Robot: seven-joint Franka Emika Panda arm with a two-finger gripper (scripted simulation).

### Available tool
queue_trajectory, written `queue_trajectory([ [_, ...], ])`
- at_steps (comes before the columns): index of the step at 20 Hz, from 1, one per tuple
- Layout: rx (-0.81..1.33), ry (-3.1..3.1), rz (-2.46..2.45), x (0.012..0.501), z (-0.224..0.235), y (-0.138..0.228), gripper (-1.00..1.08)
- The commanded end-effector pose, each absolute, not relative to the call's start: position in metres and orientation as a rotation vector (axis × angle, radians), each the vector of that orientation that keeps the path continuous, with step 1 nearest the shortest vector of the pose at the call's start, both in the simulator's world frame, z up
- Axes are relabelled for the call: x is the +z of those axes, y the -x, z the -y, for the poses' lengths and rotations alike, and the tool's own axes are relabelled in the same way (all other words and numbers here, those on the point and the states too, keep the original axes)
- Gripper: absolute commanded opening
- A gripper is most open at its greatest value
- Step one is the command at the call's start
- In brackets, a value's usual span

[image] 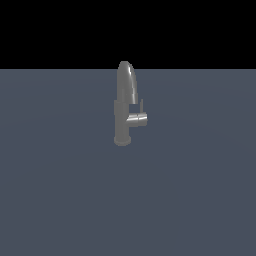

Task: Turn on the faucet by rotating a designated handle.

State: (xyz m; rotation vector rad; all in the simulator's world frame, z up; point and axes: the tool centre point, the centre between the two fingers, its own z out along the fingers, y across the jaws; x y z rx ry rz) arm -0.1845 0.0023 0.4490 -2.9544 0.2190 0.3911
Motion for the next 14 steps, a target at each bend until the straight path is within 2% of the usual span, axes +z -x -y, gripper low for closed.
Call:
queue_trajectory([
  [1,0.437,2.917,-0.259,0.446,-0.003,0.17,-1.0],
  [14,0.666,2.698,-0.456,0.422,-0.001,0.098,-1.0],
])
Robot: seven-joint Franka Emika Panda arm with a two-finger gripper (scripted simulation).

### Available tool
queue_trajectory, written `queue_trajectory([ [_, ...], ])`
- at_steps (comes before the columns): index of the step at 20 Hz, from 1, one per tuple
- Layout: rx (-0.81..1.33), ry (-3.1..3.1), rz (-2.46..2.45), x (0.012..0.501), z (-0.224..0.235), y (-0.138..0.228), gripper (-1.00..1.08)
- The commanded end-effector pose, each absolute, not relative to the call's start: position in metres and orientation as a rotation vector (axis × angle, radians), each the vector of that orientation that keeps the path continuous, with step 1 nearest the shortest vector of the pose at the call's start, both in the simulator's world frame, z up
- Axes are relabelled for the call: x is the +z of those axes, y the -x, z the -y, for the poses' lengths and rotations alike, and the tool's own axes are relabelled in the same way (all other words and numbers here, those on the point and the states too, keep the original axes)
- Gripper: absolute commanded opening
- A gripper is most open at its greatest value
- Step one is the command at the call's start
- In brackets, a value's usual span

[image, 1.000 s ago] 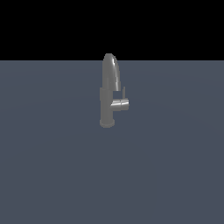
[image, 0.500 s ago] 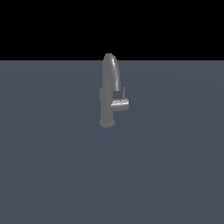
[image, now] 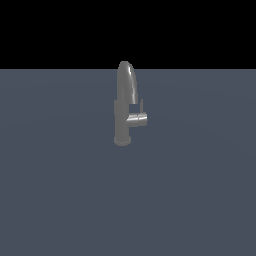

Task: Turn on the faucet by rotating a designated handle.

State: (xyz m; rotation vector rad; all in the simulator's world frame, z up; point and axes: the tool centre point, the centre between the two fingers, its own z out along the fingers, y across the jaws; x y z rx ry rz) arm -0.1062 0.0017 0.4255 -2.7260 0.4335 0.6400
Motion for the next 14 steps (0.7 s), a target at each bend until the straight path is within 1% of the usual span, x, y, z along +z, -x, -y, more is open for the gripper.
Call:
queue_trajectory([
  [1,0.682,2.68,-0.47,0.42,-0.001,0.092,-1.0],
  [14,0.888,2.42,-0.646,0.38,0.009,0.025,-1.0],
])
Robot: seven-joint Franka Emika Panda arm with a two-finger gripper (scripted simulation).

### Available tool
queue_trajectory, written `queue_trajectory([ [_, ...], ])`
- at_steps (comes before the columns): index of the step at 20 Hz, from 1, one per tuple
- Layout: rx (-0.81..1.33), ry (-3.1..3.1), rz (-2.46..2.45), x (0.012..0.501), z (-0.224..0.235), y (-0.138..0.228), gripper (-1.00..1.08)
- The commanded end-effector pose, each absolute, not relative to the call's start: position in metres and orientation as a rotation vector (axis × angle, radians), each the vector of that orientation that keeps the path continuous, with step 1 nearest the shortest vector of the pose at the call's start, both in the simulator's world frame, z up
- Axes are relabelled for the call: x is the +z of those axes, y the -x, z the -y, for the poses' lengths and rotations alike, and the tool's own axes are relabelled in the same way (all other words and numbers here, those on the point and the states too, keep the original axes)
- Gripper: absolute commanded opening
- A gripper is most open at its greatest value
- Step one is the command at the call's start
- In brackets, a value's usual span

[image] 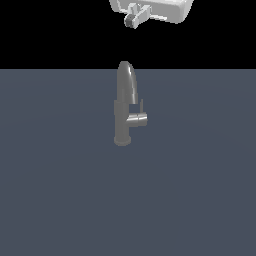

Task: Turn on the faucet by rotating a designated handle.

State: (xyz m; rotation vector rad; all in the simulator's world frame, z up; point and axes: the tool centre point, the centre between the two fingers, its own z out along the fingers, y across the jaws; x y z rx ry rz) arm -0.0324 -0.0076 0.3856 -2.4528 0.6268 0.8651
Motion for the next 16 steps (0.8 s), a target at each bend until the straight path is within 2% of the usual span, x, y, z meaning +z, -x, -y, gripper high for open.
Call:
queue_trajectory([
  [1,0.903,2.399,-0.659,0.377,0.01,0.02,-1.0],
  [16,1.111,2.05,-0.838,0.311,0.026,-0.046,-1.0],
])
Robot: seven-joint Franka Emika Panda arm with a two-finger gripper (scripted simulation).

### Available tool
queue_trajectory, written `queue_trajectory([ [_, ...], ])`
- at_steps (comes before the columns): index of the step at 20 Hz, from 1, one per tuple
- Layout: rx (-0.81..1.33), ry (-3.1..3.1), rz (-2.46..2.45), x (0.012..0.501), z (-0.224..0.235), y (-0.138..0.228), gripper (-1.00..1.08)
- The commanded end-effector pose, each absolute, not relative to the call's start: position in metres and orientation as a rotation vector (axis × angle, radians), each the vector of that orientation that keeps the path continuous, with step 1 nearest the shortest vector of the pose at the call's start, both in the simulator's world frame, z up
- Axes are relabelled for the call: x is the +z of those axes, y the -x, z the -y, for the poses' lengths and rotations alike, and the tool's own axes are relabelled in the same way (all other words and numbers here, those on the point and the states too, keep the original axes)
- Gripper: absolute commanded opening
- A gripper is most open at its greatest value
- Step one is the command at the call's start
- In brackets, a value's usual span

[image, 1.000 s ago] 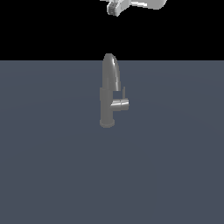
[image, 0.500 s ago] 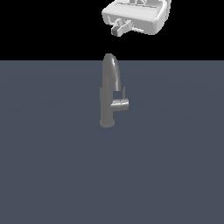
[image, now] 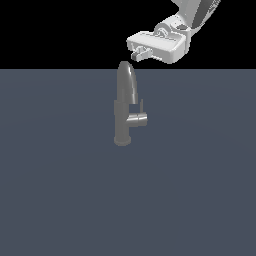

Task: Turn on the faucet by rotating a designated handle.

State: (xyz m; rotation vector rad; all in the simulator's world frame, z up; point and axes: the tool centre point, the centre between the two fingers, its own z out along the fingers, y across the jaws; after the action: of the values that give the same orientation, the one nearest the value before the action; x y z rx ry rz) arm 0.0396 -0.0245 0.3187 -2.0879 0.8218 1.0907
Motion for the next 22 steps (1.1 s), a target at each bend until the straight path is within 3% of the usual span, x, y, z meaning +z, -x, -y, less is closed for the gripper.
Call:
queue_trajectory([
  [1,1.124,2.024,-0.85,0.306,0.027,-0.049,-1.0],
  [22,1.338,1.488,-1.053,0.189,0.044,-0.107,-1.0],
])
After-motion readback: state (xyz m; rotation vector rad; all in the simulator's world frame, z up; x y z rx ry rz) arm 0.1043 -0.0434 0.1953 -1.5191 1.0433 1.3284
